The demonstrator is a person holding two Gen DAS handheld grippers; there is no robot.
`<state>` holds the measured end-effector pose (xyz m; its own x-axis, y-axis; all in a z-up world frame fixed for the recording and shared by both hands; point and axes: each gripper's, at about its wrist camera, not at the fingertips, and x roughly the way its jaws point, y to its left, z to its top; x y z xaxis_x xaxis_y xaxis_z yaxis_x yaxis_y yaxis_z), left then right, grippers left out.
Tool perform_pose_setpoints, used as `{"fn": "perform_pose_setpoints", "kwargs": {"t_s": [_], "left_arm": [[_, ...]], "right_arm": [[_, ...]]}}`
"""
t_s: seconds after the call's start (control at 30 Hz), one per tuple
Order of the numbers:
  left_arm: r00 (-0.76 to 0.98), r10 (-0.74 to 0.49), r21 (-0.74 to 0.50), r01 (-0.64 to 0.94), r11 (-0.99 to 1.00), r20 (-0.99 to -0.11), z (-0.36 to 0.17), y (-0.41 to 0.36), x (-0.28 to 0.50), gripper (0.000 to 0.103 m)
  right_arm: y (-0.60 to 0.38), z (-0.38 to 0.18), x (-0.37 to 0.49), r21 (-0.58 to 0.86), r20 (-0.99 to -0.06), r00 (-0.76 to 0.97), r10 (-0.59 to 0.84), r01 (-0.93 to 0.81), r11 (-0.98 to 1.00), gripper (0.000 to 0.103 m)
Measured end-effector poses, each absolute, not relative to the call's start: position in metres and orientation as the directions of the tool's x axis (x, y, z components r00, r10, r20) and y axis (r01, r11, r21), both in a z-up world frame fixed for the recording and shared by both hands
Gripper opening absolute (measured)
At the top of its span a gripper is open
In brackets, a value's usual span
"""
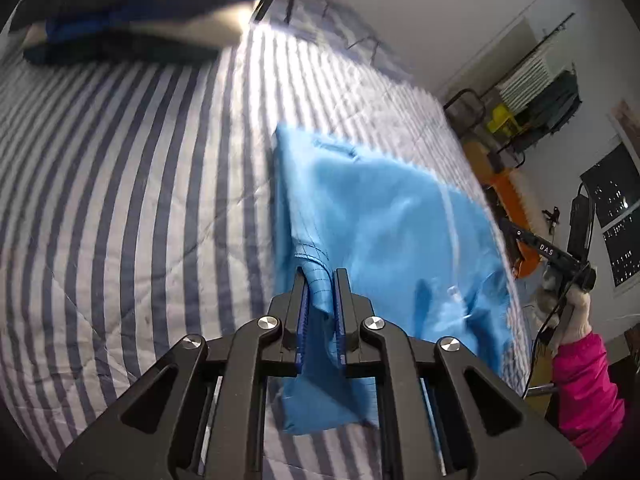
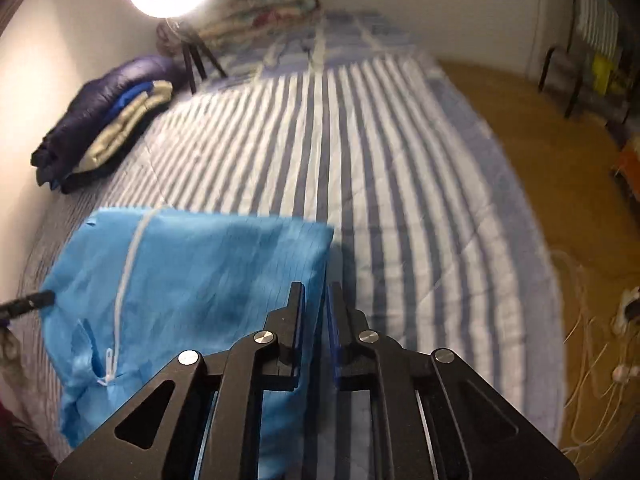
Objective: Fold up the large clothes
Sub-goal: 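Grasp the bundle's edge with the left tool while the right tool grasps beside it, then smooth the folded bundle and open both tools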
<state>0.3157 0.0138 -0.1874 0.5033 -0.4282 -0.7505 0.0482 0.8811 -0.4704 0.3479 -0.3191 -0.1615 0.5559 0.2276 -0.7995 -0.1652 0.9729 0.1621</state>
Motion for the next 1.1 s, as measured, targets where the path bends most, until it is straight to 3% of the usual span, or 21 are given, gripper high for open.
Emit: {"fn": "perform_pose_setpoints", "kwargs": {"t_s": [0.2,0.33,0.47,0.6,0.7,0.77,0.8,0.9,1.0,1.1], "left_arm": [[0.527,-0.419,-0.424,0.118,0.898,-0.74,-0.162,-0.008,0.318,0.008],[0.506,-0.392,-0.401,0.098,0.911,-0.768,-0.16,-0.002,0.314,0.008],[0.582,-0.368,-0.414,0.058,0.909,-0.725,-0.14,0.009,0.32,0.008],[0.6,-0.376,-0.385,0.121,0.915,-0.706,-0.13,-0.008,0.351,0.008],[0.523,-0.437,-0.414,0.169,0.895,-0.732,-0.148,-0.033,0.39,0.008],[0.5,-0.419,-0.373,0.195,0.907,-0.758,-0.164,-0.05,0.409,0.008],[0.485,-0.387,-0.323,0.214,0.922,-0.784,-0.176,-0.059,0.417,0.008],[0.432,-0.313,-0.254,0.189,0.949,-0.846,-0.217,-0.062,0.428,0.008],[0.432,-0.386,-0.355,0.154,0.922,-0.815,-0.243,-0.04,0.421,0.008],[0.427,-0.388,-0.362,0.144,0.921,-0.817,-0.234,-0.027,0.409,0.008]], "right_arm": [[-0.274,-0.149,0.353,0.185,-0.734,0.59,0.337,-0.304,0.935,0.01],[-0.238,-0.172,0.364,0.09,-0.772,0.559,0.303,-0.375,0.922,0.012],[-0.235,-0.199,0.383,0.122,-0.813,0.497,0.302,-0.362,0.924,0.013],[-0.235,-0.189,0.381,0.13,-0.808,0.498,0.314,-0.37,0.92,0.013],[-0.235,-0.168,0.379,0.153,-0.778,0.526,0.343,-0.372,0.916,0.019],[-0.232,-0.156,0.377,0.164,-0.756,0.542,0.367,-0.386,0.908,0.039],[-0.229,-0.155,0.379,0.161,-0.75,0.546,0.374,-0.397,0.904,0.041],[-0.223,-0.168,0.391,0.131,-0.779,0.526,0.341,-0.396,0.909,0.041],[-0.237,-0.199,0.402,0.145,-0.828,0.473,0.301,-0.338,0.93,0.039],[-0.26,-0.208,0.395,0.193,-0.821,0.471,0.322,-0.302,0.934,0.038]]}}
